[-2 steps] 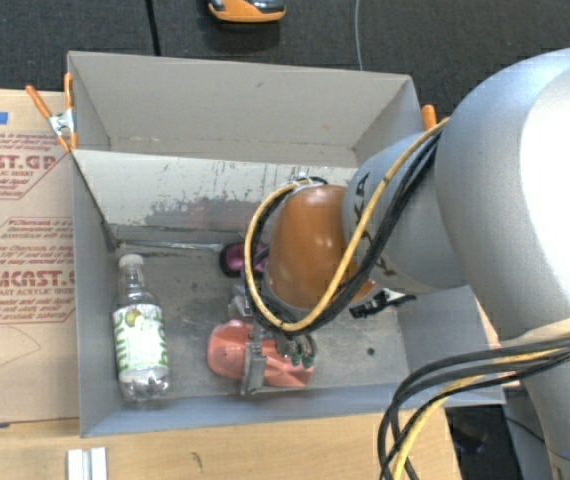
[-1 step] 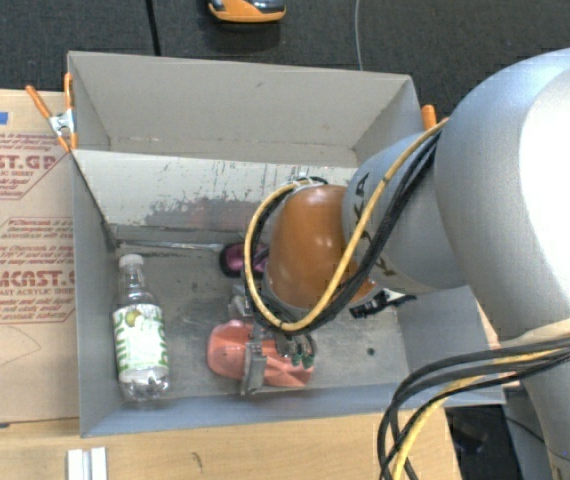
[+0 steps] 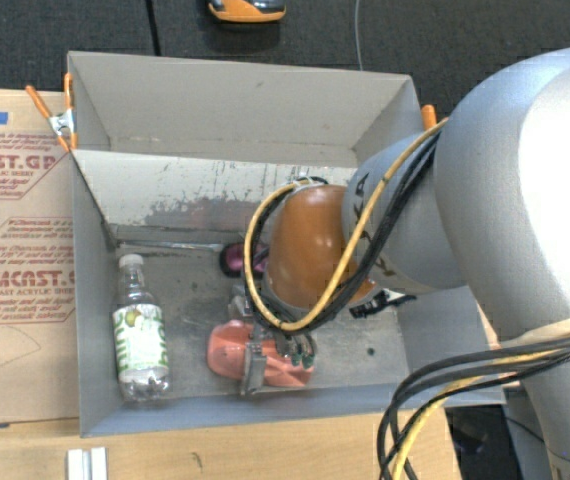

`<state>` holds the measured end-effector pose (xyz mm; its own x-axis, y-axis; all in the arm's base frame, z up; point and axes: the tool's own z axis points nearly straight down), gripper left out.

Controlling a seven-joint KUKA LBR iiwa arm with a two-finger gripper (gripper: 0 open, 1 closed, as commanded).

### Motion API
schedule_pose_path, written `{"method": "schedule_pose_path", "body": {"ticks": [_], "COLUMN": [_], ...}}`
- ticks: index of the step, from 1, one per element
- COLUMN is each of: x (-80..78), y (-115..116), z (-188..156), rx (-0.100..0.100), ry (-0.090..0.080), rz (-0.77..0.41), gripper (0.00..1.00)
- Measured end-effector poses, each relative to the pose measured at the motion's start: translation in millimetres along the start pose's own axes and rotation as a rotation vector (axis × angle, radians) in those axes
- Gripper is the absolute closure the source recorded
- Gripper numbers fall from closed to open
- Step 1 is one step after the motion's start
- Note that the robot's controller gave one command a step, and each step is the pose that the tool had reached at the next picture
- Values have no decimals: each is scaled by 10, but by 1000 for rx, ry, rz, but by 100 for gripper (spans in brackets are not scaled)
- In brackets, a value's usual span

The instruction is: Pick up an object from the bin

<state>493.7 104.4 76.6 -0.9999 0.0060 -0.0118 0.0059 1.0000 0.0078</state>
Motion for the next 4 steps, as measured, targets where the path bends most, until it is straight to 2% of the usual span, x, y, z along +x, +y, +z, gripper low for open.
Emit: {"method": "schedule_pose_path", "body": {"ticks": [4], "x": [-1], "y": [-1], "z": [-1], "rx": [0], "ry": [0], "rz": [0], "gripper": [100]}}
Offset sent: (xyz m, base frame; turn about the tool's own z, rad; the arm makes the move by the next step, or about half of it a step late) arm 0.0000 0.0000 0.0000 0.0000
